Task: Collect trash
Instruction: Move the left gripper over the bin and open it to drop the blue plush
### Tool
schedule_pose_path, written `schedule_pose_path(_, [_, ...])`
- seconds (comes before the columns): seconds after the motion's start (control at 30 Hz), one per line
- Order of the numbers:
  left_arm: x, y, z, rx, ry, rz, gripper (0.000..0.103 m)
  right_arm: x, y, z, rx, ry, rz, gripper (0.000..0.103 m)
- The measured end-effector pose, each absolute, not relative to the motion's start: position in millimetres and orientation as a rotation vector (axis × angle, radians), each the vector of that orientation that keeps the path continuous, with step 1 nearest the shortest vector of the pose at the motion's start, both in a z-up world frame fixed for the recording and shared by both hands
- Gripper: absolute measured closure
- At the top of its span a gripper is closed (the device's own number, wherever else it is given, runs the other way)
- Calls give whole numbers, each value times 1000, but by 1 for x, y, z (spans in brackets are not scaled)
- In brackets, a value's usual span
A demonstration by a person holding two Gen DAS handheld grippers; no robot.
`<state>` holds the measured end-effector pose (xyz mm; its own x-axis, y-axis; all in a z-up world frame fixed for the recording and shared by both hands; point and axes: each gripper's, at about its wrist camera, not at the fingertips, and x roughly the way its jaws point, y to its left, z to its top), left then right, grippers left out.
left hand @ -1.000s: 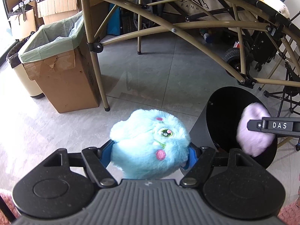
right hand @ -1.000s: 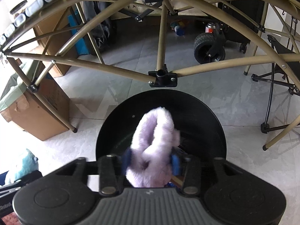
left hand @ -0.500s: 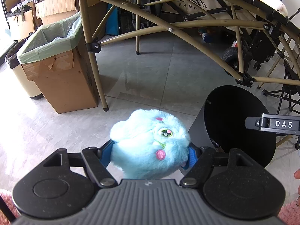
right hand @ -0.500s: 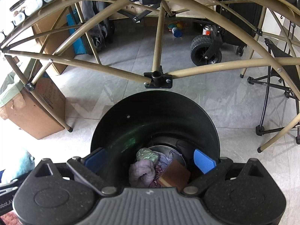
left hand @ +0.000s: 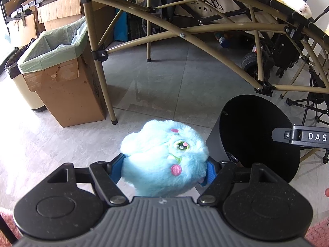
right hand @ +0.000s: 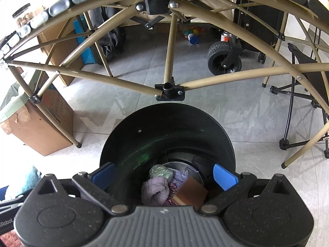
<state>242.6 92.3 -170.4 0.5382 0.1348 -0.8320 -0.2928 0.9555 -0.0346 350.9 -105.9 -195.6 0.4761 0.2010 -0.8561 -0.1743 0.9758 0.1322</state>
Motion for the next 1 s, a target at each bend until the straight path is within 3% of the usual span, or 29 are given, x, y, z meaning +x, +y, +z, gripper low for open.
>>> schedule_pose_path(1.0, [262,26,-161,-88,944,171,28,335,-179,-177,135,996,144,0])
